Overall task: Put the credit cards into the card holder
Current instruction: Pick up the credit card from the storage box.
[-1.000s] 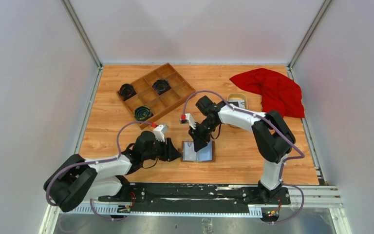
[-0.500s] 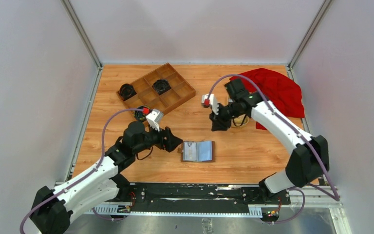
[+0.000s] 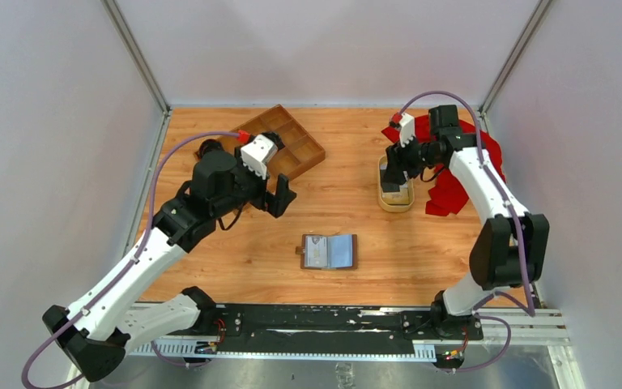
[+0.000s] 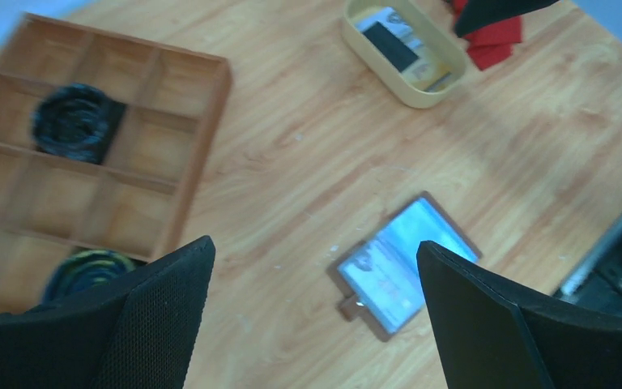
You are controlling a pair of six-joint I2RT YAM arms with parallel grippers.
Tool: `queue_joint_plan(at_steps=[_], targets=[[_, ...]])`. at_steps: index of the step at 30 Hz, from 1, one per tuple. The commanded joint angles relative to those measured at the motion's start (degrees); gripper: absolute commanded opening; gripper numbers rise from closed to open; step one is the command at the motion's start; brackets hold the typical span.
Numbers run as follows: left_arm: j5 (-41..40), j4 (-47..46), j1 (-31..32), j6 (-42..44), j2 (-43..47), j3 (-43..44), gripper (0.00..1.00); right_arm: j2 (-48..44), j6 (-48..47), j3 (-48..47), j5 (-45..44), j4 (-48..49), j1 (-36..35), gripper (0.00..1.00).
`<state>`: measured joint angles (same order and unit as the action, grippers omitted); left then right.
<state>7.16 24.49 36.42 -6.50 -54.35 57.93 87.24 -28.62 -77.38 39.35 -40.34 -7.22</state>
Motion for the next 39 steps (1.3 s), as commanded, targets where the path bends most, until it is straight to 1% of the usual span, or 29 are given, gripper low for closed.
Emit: queue_joint_plan(at_steps=[1, 2, 6, 8, 9, 12, 17, 23, 27, 32, 37, 39], targets=[[-12.1, 6.7, -0.5, 10.0, -0.7, 2.1, 1.0, 5.8, 11.8, -1.7, -1.8, 3.8, 4.2, 0.61], [-14.0, 5.0, -0.5, 10.1, -0.4, 0.3, 1.0, 6.8, 13.1, -1.9, -2.3, 4.7, 4.7, 0.62], [-16.1, -2.4, -0.7, 11.2, 2.1, -9.3, 1.0, 11.5, 18.0, -3.7, -2.1, 7.3, 6.5, 0.65], [-19.1, -2.4, -0.7, 11.4, 2.9, -11.6, 1.0, 14.4, 19.3, -5.4, -1.4, 7.4, 6.8, 0.66], [-20.3, -2.0, -0.7, 11.1, 3.4, -11.6, 1.0, 15.8, 19.9, -6.1, -1.2, 7.4, 6.8, 0.66], [-20.0, -3.5, -0.7, 11.9, 4.8, -13.0, 1.0, 19.2, 21.0, -6.8, -2.1, 7.8, 6.8, 0.68], [-20.8, -3.1, -0.7, 12.0, 3.0, -13.0, 1.0, 21.5, 24.2, -5.4, -3.3, 10.2, 6.8, 0.71], [-20.7, -3.0, -0.8, 12.2, 2.0, -12.9, 1.0, 20.6, 30.6, -3.0, -6.8, 13.5, 6.8, 0.75], [-19.8, -3.3, -0.8, 12.2, 1.4, -12.8, 1.0, 21.6, 34.8, -2.3, -9.9, 13.9, 6.8, 0.76], [-19.1, -3.0, -1.0, 12.2, 0.9, -12.5, 1.0, 22.1, 36.8, -1.3, -11.3, 14.6, 6.8, 0.78], [-19.7, -3.2, -1.0, 12.2, 1.5, -12.8, 1.0, 22.7, 40.8, 0.0, -11.8, 16.2, 6.8, 0.8], [-19.4, -3.2, -1.0, 12.2, 1.4, -12.8, 1.0, 23.1, 42.0, 0.5, -11.1, 16.7, 8.4, 0.81]])
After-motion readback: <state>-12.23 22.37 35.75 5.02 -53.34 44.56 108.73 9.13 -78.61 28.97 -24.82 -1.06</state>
